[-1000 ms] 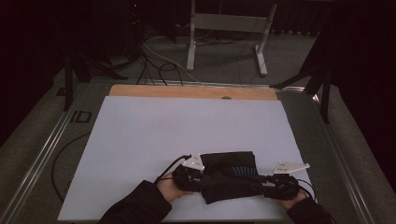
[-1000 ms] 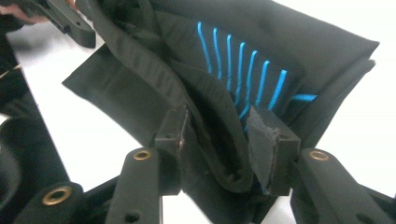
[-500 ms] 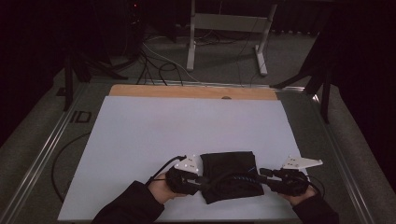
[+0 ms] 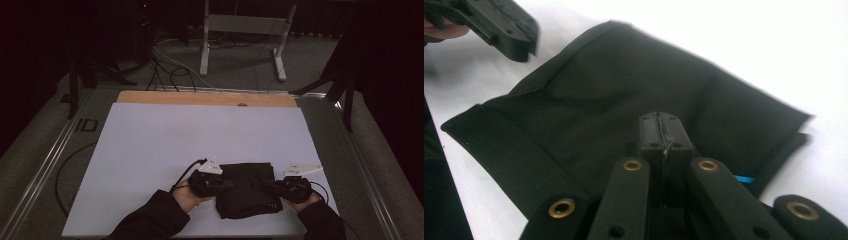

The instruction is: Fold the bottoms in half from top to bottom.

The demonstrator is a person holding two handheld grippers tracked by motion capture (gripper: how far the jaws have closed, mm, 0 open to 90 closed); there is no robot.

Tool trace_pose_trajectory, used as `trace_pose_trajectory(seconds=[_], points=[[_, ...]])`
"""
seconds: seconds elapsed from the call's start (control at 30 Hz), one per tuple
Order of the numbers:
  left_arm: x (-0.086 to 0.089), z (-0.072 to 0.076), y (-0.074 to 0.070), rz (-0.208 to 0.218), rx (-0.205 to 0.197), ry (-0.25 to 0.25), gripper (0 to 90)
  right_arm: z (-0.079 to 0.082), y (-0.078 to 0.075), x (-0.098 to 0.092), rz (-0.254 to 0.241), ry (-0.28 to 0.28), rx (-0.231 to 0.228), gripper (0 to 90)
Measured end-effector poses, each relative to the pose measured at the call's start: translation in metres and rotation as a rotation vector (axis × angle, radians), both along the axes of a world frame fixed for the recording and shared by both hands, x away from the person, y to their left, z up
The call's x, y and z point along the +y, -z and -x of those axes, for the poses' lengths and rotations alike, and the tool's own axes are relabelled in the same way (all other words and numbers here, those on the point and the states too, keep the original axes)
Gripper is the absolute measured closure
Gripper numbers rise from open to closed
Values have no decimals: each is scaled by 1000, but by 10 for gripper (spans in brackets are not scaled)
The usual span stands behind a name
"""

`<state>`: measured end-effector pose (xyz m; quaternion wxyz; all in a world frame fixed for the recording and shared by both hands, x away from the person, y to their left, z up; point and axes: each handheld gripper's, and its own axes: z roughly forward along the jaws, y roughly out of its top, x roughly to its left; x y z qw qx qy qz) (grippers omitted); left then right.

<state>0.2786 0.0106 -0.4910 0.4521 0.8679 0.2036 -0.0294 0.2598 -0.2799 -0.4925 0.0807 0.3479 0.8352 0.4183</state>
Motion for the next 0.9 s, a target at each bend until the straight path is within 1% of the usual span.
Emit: trace_pose_trajectory(seconds=[0.03, 0.13, 0.17, 0.23, 0.27, 0.33, 0.37, 0.43, 0.47, 0.6, 0.7, 0.77, 0.8, 0.87, 0.9], points=[[-4, 1, 1, -3, 5, 12, 871, 1, 2, 3, 0, -11, 10, 900], [-14, 7, 6, -21, 17, 51, 896, 4, 7, 10, 21, -45, 14, 899], [-16, 9, 8, -25, 20, 59, 896, 6, 7, 10, 18, -47, 26, 900], [-17, 12, 10, -33, 24, 77, 897, 9, 9, 9, 15, -49, 29, 900], [-17, 13, 11, -36, 29, 81, 897, 10, 10, 8, 6, -50, 35, 900], [-16, 14, 13, -45, 33, 93, 897, 15, 13, 7, 5, -49, 47, 900], [-16, 15, 14, -46, 35, 95, 897, 16, 15, 6, 3, -55, 57, 900], [-15, 16, 15, -49, 45, 101, 897, 20, 17, 5, 9, -53, 58, 900], [-14, 17, 16, -59, 43, 108, 897, 22, 18, 4, 4, -54, 63, 900], [-11, 20, 20, -67, 44, 111, 897, 28, 20, 1, 5, -45, 65, 900], [-10, 21, 24, -71, 47, 113, 897, 32, 24, 2, 18, -46, 71, 900], [-9, 22, 26, -77, 48, 114, 898, 34, 26, 2, 28, -48, 58, 900], [-8, 23, 27, -79, 48, 119, 897, 36, 26, 2, 19, -39, 67, 900], [-8, 25, 32, -93, 53, 128, 897, 38, 28, 1, 24, -46, 54, 900], [-7, 27, 34, -92, 51, 130, 897, 40, 29, 1, 19, -40, 50, 900]])
